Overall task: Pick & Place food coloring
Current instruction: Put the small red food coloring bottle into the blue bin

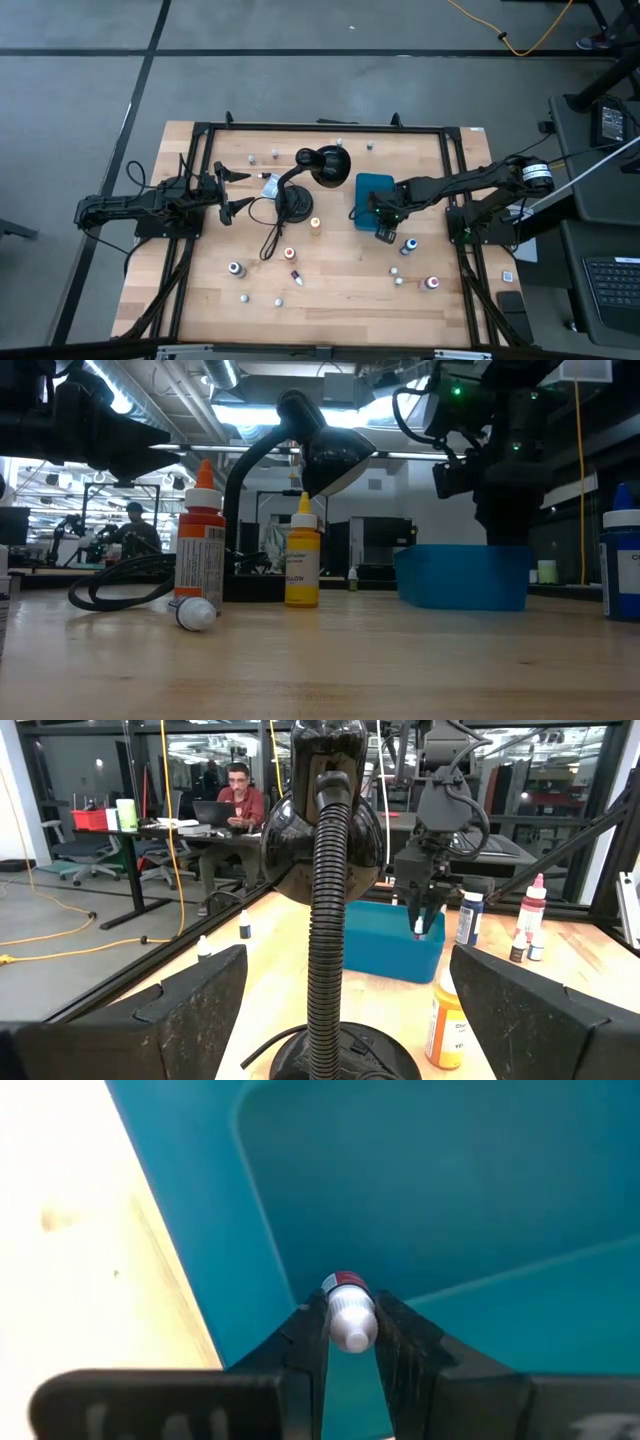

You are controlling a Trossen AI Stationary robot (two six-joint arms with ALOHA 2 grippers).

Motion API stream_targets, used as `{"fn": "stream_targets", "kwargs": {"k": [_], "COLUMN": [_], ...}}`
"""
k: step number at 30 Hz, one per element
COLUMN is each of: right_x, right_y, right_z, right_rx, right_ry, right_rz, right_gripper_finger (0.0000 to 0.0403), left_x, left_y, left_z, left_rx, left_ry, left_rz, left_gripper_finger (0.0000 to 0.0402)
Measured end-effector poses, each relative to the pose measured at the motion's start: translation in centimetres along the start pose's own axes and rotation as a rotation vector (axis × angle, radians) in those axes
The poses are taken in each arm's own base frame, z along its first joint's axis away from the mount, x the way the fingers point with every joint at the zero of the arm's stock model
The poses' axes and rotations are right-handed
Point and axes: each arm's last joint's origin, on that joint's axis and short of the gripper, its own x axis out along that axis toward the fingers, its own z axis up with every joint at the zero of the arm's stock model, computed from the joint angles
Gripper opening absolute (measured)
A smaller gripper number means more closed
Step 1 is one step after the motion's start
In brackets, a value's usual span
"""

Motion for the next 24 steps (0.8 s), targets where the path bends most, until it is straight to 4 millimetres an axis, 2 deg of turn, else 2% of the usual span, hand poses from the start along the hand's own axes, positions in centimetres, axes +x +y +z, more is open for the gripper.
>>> {"fn": "stream_targets", "kwargs": {"k": [15, 24], "right_x": [0.9, 0.9], "right_y": [0.29, 0.29], "right_z": [0.34, 0.34], "right_rx": [-0.029, -0.024], "right_ry": [0.016, 0.017], "right_rz": [0.042, 0.041], "right_gripper_finger": [0.0074, 0.011], "left_x": [0.0, 0.0], "left_y": [0.0, 0.0], "left_z": [0.0, 0.0], "left_rx": [0.0, 0.0], "left_ry": [0.0, 0.0], "left_rz": [0.0, 0.0], "left_gripper_finger": [0.0345, 0.0345]}}
